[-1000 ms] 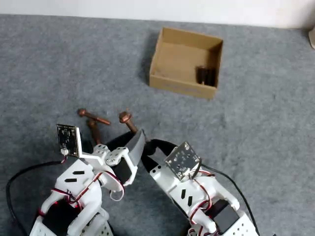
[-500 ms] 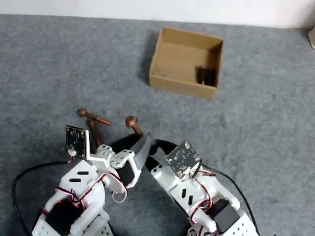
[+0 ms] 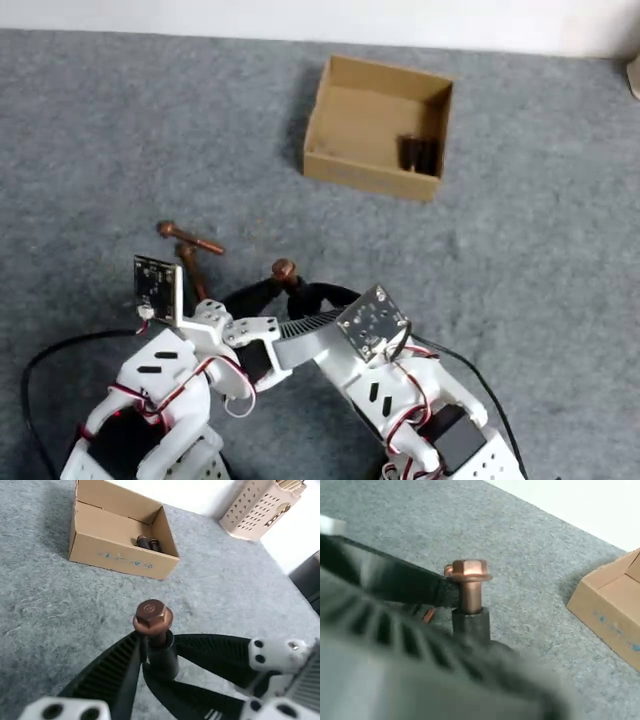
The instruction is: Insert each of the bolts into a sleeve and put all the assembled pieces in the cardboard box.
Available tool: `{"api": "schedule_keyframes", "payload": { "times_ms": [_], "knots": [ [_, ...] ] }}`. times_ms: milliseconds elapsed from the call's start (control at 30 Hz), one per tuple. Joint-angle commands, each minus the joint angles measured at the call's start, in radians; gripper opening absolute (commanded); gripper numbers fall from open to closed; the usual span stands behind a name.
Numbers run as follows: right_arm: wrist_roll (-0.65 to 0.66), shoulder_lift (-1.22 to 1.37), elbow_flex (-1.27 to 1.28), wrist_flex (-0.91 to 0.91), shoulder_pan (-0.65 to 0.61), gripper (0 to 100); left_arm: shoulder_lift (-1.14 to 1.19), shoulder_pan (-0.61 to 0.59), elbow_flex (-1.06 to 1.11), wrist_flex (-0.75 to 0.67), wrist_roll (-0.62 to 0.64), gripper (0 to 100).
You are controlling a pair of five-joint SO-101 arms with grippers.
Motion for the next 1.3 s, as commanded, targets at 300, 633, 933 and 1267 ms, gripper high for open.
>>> {"api": "schedule_keyframes", "payload": {
  "times_ms": [300,633,933,1267],
  "knots": [
    [-0.005,-0.008,-0.015,-0.018,0.013,0.5,0.004,-0.297,-0.143,0.057,0.009,43],
    [-0.005,-0.008,-0.015,-0.018,0.015,0.5,0.007,-0.429,-0.124,-0.034,-0.178,3],
    [-0.009,-0.005,-0.019,-0.019,0.062,0.5,0.008,-0.65,0.039,-0.18,-0.554,4],
    [0.04,0.136,-0.064,-0.134,0.306,0.5,0.013,-0.621,0.117,-0.195,-0.634,1]
  ]
}}
